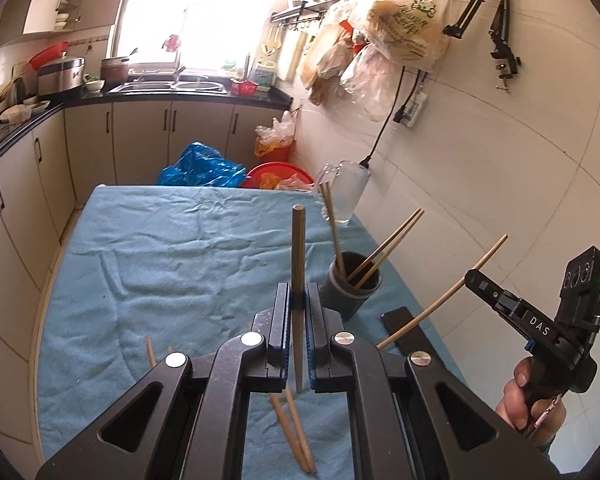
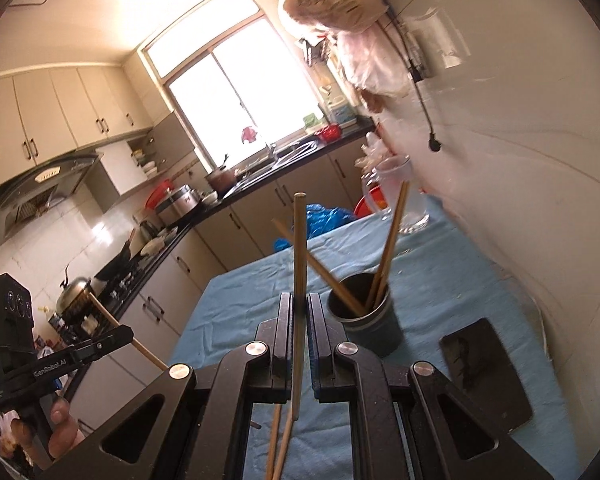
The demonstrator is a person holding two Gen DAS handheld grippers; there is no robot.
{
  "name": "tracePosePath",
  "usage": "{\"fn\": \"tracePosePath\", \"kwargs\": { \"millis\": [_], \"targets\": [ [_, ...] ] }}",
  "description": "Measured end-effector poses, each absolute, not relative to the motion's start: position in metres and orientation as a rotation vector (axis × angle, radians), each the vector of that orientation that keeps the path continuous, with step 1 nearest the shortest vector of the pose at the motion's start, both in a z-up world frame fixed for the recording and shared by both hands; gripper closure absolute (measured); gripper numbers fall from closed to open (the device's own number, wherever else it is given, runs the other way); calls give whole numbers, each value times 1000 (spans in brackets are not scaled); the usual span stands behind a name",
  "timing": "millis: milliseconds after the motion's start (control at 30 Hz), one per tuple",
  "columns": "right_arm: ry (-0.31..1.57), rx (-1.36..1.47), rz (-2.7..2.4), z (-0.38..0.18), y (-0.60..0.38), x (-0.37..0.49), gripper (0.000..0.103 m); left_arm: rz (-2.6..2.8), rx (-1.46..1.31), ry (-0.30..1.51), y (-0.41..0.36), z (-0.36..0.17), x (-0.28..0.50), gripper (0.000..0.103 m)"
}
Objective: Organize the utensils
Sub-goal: 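Carry the upright chopstick with the left gripper over the grey cup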
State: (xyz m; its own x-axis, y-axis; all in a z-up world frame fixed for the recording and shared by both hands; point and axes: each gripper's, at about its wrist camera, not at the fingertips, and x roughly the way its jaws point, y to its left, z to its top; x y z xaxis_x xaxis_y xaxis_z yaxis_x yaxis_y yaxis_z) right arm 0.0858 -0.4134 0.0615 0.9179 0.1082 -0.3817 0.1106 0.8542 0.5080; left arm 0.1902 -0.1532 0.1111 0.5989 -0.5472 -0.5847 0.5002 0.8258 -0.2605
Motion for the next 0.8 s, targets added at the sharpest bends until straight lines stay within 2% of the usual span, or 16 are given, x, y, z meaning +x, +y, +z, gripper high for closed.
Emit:
{"fn": "tracePosePath", "kwargs": {
  "millis": [533, 800],
  "targets": [
    [300, 555, -85, 98, -458, 69, 96, -660, -79, 643, -212, 156, 223, 97],
    [263, 557, -124, 116, -483, 91, 96, -670, -97, 617, -240, 170, 252, 97]
  ]
}}
